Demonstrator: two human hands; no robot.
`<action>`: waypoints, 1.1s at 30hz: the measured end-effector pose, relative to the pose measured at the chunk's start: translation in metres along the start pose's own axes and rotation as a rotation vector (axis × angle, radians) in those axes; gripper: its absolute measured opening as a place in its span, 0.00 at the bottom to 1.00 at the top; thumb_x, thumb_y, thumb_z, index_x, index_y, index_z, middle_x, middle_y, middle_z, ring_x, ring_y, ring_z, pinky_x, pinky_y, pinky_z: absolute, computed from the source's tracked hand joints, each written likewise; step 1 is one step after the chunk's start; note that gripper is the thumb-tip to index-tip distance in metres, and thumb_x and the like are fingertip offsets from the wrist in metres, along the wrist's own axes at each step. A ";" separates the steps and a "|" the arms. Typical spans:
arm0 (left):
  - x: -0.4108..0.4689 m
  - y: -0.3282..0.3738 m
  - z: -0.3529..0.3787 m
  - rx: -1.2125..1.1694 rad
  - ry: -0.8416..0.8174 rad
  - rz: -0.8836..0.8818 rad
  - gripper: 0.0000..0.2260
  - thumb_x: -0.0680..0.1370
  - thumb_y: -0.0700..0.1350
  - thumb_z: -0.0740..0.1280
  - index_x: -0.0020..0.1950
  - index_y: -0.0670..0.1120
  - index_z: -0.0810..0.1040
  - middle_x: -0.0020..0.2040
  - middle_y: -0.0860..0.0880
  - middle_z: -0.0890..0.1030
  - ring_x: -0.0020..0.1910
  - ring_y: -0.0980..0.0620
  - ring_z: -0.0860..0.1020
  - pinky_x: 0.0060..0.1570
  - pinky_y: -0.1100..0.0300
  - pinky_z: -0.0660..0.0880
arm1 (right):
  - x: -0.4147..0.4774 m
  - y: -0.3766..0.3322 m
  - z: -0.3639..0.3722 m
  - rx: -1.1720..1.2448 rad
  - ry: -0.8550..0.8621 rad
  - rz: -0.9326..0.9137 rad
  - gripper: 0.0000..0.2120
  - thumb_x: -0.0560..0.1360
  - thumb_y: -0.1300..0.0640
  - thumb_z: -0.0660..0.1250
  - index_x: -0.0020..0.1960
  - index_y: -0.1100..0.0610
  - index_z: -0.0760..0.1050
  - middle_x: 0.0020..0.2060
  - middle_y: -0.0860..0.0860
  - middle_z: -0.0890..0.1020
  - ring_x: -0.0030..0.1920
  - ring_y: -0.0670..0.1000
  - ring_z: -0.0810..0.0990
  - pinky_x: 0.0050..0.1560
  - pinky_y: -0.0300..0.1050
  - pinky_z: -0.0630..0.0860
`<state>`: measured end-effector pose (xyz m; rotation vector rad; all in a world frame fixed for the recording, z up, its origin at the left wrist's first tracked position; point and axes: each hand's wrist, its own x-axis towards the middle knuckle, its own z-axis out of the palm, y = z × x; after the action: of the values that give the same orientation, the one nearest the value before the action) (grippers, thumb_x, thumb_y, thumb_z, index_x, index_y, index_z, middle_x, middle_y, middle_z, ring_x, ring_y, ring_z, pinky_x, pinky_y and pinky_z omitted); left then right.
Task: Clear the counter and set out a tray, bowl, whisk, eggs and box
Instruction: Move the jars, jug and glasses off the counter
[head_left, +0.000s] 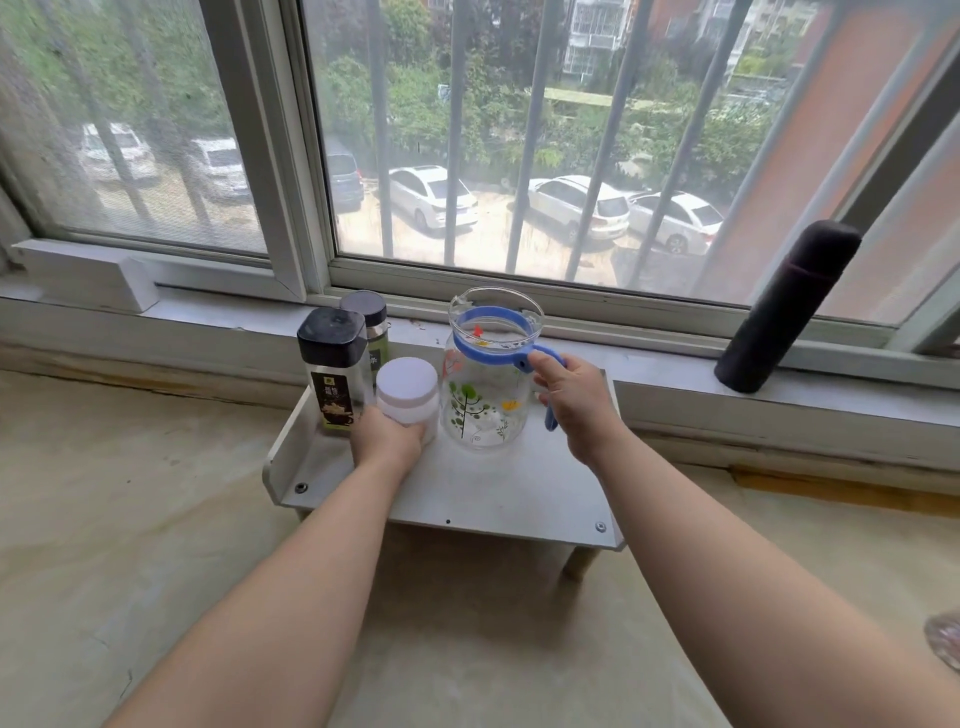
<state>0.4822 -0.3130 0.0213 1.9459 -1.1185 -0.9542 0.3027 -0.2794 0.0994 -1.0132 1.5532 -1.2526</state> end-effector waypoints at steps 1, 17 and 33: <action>0.001 0.003 0.000 -0.004 -0.006 -0.015 0.22 0.73 0.46 0.71 0.64 0.38 0.73 0.63 0.39 0.77 0.62 0.39 0.75 0.57 0.55 0.72 | 0.000 0.001 0.001 0.005 0.009 -0.010 0.07 0.77 0.53 0.65 0.49 0.57 0.75 0.47 0.55 0.79 0.55 0.56 0.78 0.58 0.53 0.75; 0.039 0.004 0.012 -0.032 -0.164 0.064 0.14 0.73 0.44 0.63 0.55 0.40 0.76 0.53 0.40 0.80 0.54 0.40 0.78 0.56 0.49 0.76 | 0.002 0.009 0.025 0.119 0.008 0.024 0.08 0.78 0.55 0.63 0.53 0.58 0.73 0.42 0.48 0.78 0.42 0.45 0.75 0.44 0.40 0.72; -0.079 0.073 -0.011 -0.440 -0.078 0.205 0.08 0.78 0.40 0.61 0.56 0.44 0.75 0.49 0.45 0.80 0.45 0.49 0.80 0.47 0.55 0.79 | -0.031 -0.006 -0.026 0.014 0.049 0.104 0.20 0.79 0.45 0.61 0.64 0.58 0.68 0.54 0.51 0.71 0.54 0.53 0.70 0.53 0.46 0.67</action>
<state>0.4346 -0.2685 0.1075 1.4249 -1.0249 -1.0660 0.2877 -0.2436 0.1123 -0.8872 1.6115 -1.2218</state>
